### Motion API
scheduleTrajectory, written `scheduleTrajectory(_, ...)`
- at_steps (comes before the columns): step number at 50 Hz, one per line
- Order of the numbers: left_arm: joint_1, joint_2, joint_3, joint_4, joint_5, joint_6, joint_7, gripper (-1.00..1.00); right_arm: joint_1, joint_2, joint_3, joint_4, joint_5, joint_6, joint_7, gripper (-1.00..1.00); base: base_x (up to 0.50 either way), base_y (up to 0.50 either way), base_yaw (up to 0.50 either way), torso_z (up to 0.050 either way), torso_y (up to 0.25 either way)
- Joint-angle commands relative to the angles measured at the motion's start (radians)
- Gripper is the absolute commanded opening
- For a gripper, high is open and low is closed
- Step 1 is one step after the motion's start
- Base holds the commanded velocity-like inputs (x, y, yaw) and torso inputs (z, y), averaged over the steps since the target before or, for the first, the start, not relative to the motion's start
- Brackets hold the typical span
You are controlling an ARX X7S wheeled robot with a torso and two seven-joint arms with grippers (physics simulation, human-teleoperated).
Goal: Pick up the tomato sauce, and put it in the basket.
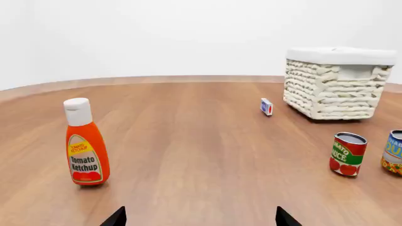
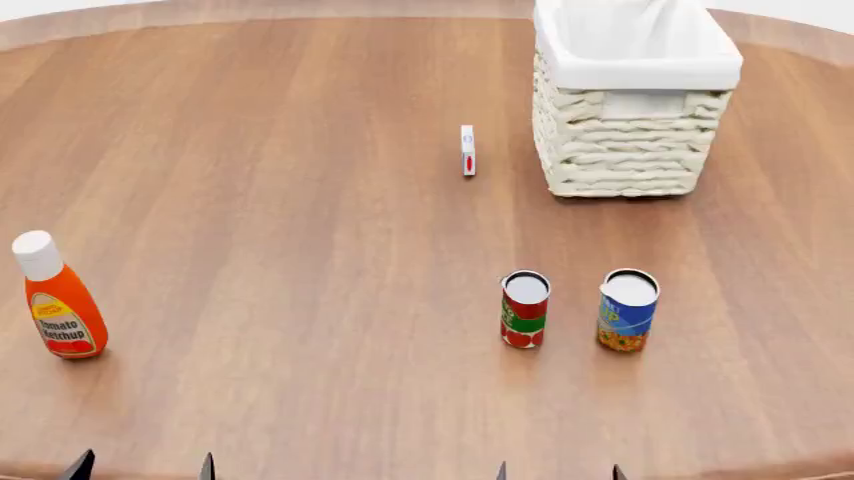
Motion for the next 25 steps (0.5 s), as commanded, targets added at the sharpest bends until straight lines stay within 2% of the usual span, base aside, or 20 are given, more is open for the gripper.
scheduleTrajectory(1,0.0,-0.01,0.011,0.0,-0.01,0.0,-0.011,1.0,-0.009,0.023,-0.027,-0.013,0.023,0.0,0.027,1.0,0.0,0.0,0.0,0.0,0.0)
scheduleTrajectory(2,0.008,-0.01,-0.001,0.016,-0.032,-0.012,-0.007,1.0,-0.003,0.04,-0.06,-0.03,-0.119,-0.006,0.108,1.0,0.0,0.0,0.0,0.0,0.0)
scheduleTrajectory(3,0.012,-0.019,0.004,0.023,-0.033,-0.014,-0.012,1.0,-0.008,0.037,-0.056,-0.064,-0.143,0.034,0.134,1.0,0.0,0.0,0.0,0.0,0.0)
scheduleTrajectory(5,0.026,-0.024,-0.008,0.054,-0.035,-0.01,-0.052,1.0,-0.032,0.028,-0.007,-0.159,-0.033,0.15,0.108,1.0,0.0,0.0,0.0,0.0,0.0)
scheduleTrajectory(6,0.036,-0.029,-0.01,0.074,-0.045,-0.018,-0.055,1.0,-0.044,0.038,-0.005,-0.168,-0.001,0.141,0.084,1.0,0.0,0.0,0.0,0.0,0.0)
scheduleTrajectory(7,0.049,-0.034,-0.01,0.099,-0.04,-0.019,-0.067,1.0,-0.062,0.042,-0.002,-0.177,0.009,0.118,0.084,1.0,0.0,0.0,0.0,0.0,0.0)
scheduleTrajectory(8,0.074,-0.041,-0.009,0.135,-0.024,0.001,-0.08,1.0,-0.072,0.058,-0.028,-0.22,-0.033,0.168,0.087,1.0,0.0,0.0,0.0,0.0,0.0)
scheduleTrajectory(10,0.138,-0.042,-0.019,0.237,0.001,0.028,-0.122,1.0,-0.133,0.059,-0.02,-0.311,-0.011,0.152,0.092,1.0,0.0,0.0,0.0,0.0,0.0)
scheduleTrajectory(16,0.291,-0.056,-0.026,0.46,-0.041,0.101,-0.135,1.0,-0.263,0.07,-0.063,-0.471,-0.092,0.071,0.142,1.0,0.0,0.0,0.0,0.0,0.0)
scheduleTrajectory(19,0.373,-0.047,-0.01,0.519,0.049,0.199,-0.182,1.0,-0.315,0.076,-0.082,-0.516,-0.106,0.044,0.152,1.0,0.0,0.0,0.0,0.0,0.0)
scheduleTrajectory(25,0.418,-0.067,0.014,0.549,0.046,0.251,-0.188,1.0,-0.364,0.092,-0.104,-0.556,-0.13,0.013,0.168,1.0,0.0,0.0,0.0,0.0,0.0)
